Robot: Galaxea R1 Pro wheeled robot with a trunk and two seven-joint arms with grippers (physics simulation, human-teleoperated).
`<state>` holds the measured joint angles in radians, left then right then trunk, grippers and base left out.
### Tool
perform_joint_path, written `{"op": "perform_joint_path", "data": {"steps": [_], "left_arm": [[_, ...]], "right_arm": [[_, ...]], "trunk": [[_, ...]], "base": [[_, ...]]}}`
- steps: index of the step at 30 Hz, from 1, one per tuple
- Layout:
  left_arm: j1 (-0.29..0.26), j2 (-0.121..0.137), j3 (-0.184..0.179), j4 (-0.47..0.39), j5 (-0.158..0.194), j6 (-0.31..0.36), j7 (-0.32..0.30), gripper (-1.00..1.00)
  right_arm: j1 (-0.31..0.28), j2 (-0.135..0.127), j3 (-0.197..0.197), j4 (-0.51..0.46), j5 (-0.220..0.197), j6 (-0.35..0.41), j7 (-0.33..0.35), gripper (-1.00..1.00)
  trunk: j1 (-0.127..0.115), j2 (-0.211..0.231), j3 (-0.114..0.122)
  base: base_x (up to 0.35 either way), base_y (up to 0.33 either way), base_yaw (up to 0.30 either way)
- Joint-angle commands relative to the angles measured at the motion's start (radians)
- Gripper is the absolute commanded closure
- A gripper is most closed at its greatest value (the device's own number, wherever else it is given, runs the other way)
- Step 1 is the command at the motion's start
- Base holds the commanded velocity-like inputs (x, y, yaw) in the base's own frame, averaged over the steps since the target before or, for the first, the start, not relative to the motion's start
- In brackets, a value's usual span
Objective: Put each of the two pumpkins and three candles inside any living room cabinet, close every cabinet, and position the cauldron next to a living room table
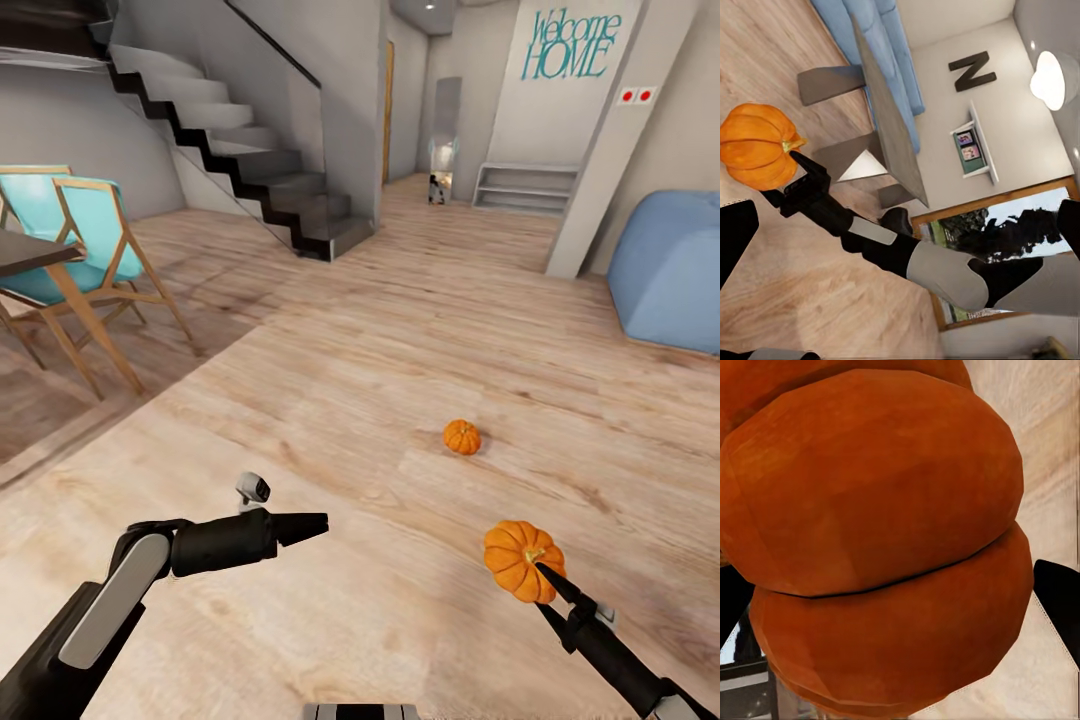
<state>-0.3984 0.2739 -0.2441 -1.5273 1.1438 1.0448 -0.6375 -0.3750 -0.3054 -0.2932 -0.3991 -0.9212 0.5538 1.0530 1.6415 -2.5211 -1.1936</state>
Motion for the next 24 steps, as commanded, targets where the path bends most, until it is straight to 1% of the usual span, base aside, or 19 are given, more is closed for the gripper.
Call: {"op": "perform_joint_path", "data": {"steps": [1, 8, 12, 16, 24], "left_arm": [[0.000, 0.001, 0.000, 0.000, -0.002, 0.002, -0.004, -1.00], [0.000, 0.001, -0.003, 0.000, -0.003, 0.002, -0.004, -1.00], [0.000, 0.001, -0.005, 0.000, -0.002, 0.002, -0.004, -1.00], [0.000, 0.001, -0.006, 0.000, -0.002, 0.002, -0.004, -1.00], [0.000, 0.001, -0.007, 0.000, -0.002, 0.002, -0.004, -1.00]], "right_arm": [[-0.001, 0.000, -0.003, 0.000, -0.008, 0.011, 0.001, 1.00], [-0.001, 0.000, -0.003, 0.001, -0.008, 0.010, 0.001, 1.00], [-0.001, 0.000, -0.003, 0.002, -0.008, 0.010, 0.001, 1.00], [-0.001, 0.000, -0.003, 0.002, -0.008, 0.010, 0.001, 1.00], [-0.001, 0.000, -0.003, 0.003, -0.008, 0.009, 0.001, 1.00]], "trunk": [[0.000, 0.000, 0.000], [0.000, 0.000, 0.003], [0.000, 0.000, 0.006], [0.000, 0.000, 0.008], [0.000, 0.000, 0.012]], "base": [[0.001, 0.000, -0.280], [0.003, 0.000, -0.280], [0.094, 0.000, -0.280], [0.216, 0.000, -0.280], [0.308, 0.000, -0.280]]}}
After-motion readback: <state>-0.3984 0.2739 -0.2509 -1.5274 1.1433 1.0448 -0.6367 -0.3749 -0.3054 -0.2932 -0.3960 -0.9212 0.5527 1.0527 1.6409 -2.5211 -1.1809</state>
